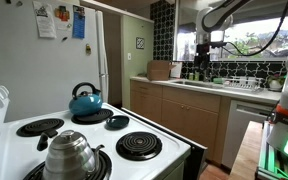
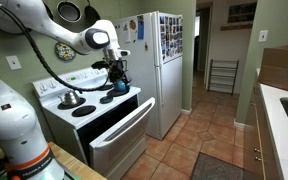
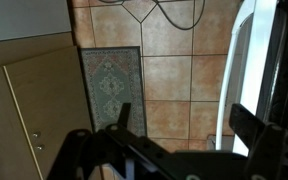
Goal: Push the oven door until its closed fully
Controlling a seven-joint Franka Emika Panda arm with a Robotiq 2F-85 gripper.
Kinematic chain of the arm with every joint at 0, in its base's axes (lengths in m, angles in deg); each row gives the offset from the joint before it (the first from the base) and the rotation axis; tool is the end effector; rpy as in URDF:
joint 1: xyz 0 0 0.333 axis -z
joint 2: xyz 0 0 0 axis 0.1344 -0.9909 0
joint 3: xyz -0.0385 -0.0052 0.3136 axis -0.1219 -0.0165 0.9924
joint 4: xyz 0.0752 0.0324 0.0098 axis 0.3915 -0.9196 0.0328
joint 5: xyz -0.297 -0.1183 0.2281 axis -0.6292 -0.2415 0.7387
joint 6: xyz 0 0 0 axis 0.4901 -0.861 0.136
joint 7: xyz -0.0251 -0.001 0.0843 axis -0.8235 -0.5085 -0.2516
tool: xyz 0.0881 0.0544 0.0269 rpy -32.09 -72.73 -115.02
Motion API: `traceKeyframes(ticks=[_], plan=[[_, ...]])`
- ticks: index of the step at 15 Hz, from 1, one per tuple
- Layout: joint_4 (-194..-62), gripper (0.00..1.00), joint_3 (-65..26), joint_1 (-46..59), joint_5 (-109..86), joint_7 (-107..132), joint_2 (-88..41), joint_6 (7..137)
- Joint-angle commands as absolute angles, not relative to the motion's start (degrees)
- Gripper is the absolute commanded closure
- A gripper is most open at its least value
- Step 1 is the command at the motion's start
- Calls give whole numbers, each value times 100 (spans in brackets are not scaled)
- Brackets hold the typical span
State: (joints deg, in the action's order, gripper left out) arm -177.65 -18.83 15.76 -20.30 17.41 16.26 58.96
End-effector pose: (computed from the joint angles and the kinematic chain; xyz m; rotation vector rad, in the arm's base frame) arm 0.4108 -0.0924 0.4414 2.9839 -0.1413 0.0592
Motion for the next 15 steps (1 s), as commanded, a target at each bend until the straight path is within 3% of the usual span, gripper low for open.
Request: traceKeyframes(ticks=[1,11,15], plan=[[-17716,0,-2172,1330,-1450,2235,684,6623],[-16997,0,-1974,1294,862,4377,-1605,7688],[-16928,0,-1832,1430,1025,4608,-1692,7626]])
